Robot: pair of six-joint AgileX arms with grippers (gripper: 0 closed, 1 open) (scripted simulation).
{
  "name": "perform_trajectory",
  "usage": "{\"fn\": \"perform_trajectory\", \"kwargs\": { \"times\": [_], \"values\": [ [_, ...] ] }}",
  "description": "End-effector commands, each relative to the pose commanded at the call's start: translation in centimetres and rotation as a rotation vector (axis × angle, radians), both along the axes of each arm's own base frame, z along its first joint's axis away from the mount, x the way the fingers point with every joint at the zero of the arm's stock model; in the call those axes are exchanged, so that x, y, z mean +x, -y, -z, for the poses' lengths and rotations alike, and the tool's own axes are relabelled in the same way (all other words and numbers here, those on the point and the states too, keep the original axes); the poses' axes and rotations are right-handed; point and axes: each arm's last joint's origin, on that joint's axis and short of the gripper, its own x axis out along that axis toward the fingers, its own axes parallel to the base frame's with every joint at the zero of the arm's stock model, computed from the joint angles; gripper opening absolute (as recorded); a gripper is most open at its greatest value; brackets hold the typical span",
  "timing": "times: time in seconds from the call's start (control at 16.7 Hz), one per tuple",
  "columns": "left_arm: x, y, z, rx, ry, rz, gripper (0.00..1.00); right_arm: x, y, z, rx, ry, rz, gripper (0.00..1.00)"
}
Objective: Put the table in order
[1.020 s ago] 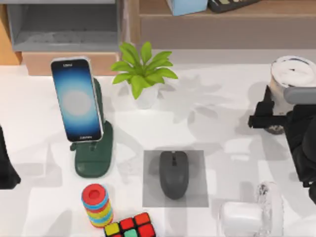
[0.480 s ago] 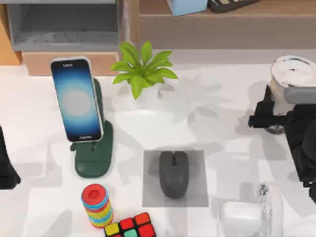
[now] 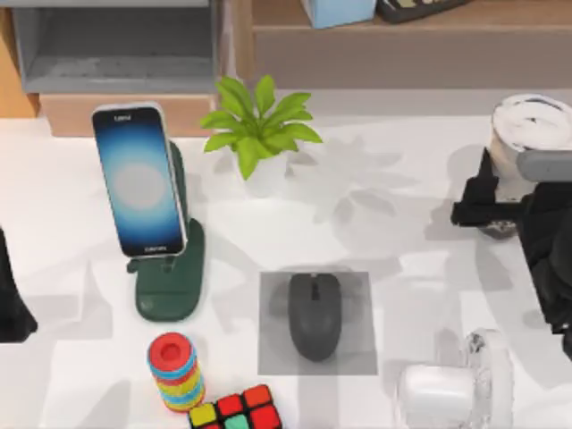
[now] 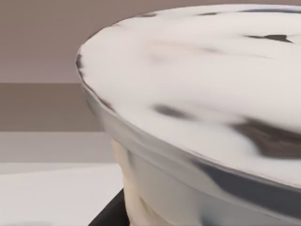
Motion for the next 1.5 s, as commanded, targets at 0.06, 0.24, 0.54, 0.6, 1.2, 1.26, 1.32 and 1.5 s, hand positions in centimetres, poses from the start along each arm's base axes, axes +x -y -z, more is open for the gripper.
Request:
{"fn": "perform_trajectory", "kwargs": {
  "times": [0.06,0.24,0.54,0.6,1.2,1.26,1.32,1.5],
  "values": [
    [0.0,0.0,0.0,0.0,0.0,0.0,1.0,0.0,0.0,-0.1,0.0,0.0,0.0,0.0],
    [0.0,0.0,0.0,0.0,0.0,0.0,1.0,0.0,0.0,0.0,0.001,0.0,0.0,0.0],
    [0.0,0.0,0.0,0.0,0.0,0.0,1.0,2.0,0.0,-3.0,0.049,0.135,0.0,0.0],
    [0.0,0.0,0.0,0.0,0.0,0.0,1.0,2.8,0.1,-4.1,0.06,0.172,0.0,0.0],
    [0.0,0.0,0.0,0.0,0.0,0.0,1.0,11.6,6.0,-13.8,0.03,0.314,0.011,0.0],
    [0.0,0.0,0.0,0.0,0.0,0.0,1.0,12.4,7.0,-14.2,0.019,0.295,0.014,0.0],
    [0.0,0.0,0.0,0.0,0.0,0.0,1.0,13.2,8.1,-14.6,0.009,0.273,0.017,0.0],
    [0.0,0.0,0.0,0.0,0.0,0.0,1.0,15.2,11.5,-15.6,-0.011,0.2,0.024,0.0]
  ]
}}
